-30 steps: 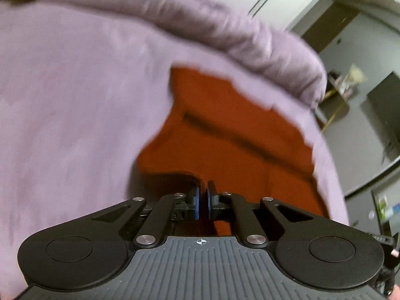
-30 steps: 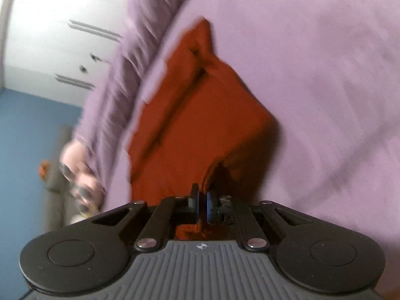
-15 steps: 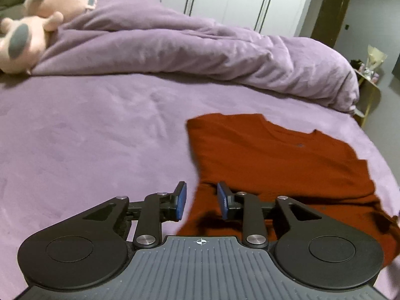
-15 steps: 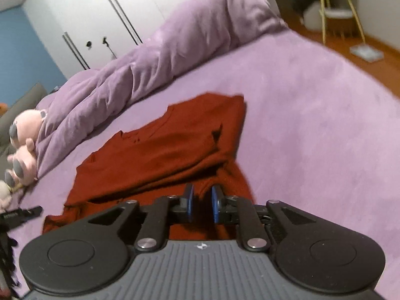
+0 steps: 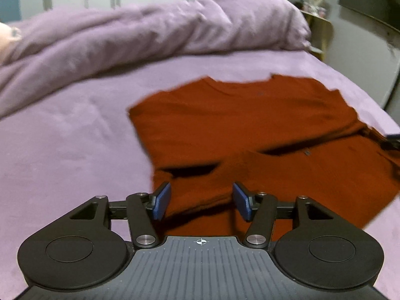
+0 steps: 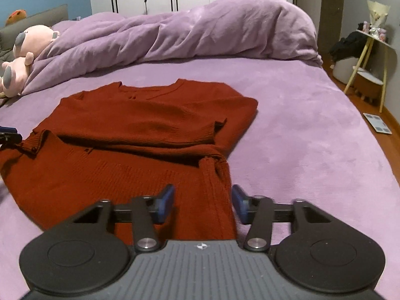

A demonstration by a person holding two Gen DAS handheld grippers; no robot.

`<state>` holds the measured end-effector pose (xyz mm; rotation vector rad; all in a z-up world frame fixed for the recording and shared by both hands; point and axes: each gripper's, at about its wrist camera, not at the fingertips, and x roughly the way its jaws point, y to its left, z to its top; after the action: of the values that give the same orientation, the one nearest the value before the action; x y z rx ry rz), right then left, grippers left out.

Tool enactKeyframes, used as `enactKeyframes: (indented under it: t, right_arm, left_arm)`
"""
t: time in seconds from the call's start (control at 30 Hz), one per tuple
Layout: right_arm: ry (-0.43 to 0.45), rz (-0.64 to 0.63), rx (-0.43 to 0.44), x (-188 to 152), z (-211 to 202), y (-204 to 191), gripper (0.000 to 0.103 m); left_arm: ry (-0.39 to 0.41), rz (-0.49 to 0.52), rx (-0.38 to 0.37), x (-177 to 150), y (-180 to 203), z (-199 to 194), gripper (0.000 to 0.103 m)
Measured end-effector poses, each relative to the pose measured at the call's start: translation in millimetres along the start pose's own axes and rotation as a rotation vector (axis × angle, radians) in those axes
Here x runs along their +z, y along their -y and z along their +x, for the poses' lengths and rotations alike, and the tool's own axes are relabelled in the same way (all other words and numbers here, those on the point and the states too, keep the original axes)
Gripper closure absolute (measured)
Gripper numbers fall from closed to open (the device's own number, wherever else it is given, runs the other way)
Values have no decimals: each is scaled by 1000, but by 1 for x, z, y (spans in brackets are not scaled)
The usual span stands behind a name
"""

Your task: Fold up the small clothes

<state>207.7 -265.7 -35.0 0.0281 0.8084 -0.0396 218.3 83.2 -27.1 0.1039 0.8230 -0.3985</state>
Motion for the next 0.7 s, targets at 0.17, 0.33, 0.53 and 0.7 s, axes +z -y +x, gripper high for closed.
enactKeyframes:
  t: [0.17,0.33,0.53,0.7]
  right_arm:
    - [-11,17,-7,0,7,1,95]
    - [-4,35,10,0,9,2,95]
    - [-38,38,-1,2,21,1,93]
    - [-35,40,2,3,22,-2,96]
  left_arm:
    - [-62,64,-19,-3,2,12,42]
    - [-59,74,-4,-7,5,16,53]
    - [-43,28,-17,-2,3,24,62]
    - [-17,-16,-17,2,1,17,93]
